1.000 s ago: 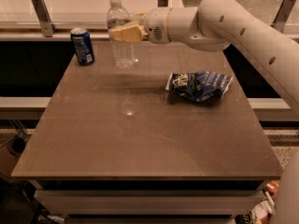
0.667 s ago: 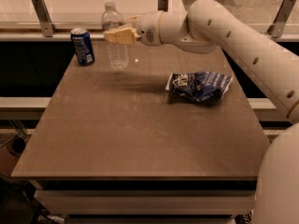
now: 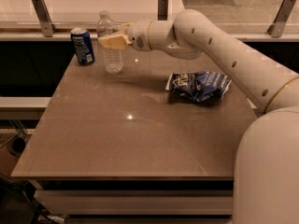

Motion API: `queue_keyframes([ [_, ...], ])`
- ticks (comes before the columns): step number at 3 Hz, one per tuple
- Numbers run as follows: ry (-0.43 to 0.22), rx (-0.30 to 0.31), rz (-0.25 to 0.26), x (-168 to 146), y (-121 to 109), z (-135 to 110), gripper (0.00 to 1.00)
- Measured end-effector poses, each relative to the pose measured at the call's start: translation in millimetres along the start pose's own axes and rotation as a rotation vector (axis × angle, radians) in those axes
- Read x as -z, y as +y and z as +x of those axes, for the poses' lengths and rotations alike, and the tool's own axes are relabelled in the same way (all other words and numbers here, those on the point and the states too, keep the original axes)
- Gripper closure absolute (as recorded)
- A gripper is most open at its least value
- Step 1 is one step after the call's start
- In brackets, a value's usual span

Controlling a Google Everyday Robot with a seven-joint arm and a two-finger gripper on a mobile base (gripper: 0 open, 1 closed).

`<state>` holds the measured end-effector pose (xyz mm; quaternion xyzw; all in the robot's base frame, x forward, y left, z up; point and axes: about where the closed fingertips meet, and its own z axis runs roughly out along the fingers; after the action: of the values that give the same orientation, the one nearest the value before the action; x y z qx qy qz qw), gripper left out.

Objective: Move water bottle near pepsi can

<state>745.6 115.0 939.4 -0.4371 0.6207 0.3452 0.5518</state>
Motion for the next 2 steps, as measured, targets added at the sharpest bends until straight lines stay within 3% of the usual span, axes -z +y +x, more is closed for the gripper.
queue_keyframes([
  [2,-0.011,-0.015,0.011,-19.9,-5.7,15.0,1.00],
])
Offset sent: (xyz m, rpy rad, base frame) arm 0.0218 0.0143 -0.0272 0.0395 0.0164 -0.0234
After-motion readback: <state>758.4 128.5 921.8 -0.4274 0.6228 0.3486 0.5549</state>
